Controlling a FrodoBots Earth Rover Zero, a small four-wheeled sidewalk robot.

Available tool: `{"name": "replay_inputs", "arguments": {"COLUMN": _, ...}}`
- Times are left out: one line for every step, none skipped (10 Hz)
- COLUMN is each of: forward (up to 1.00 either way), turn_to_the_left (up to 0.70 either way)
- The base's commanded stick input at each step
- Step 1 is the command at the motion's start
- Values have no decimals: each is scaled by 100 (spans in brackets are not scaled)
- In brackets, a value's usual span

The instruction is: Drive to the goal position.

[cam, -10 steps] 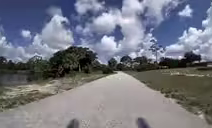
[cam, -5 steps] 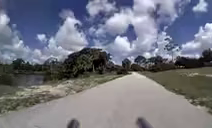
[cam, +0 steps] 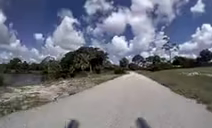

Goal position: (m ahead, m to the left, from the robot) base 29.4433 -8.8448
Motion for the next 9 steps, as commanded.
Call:
{"name": "replay_inputs", "arguments": {"forward": 85, "turn_to_the_left": 0}}
{"name": "replay_inputs", "arguments": {"forward": 85, "turn_to_the_left": 0}}
{"name": "replay_inputs", "arguments": {"forward": 85, "turn_to_the_left": 0}}
{"name": "replay_inputs", "arguments": {"forward": 85, "turn_to_the_left": 0}}
{"name": "replay_inputs", "arguments": {"forward": 85, "turn_to_the_left": 0}}
{"name": "replay_inputs", "arguments": {"forward": 85, "turn_to_the_left": 0}}
{"name": "replay_inputs", "arguments": {"forward": 85, "turn_to_the_left": 0}}
{"name": "replay_inputs", "arguments": {"forward": 85, "turn_to_the_left": 0}}
{"name": "replay_inputs", "arguments": {"forward": 85, "turn_to_the_left": 0}}
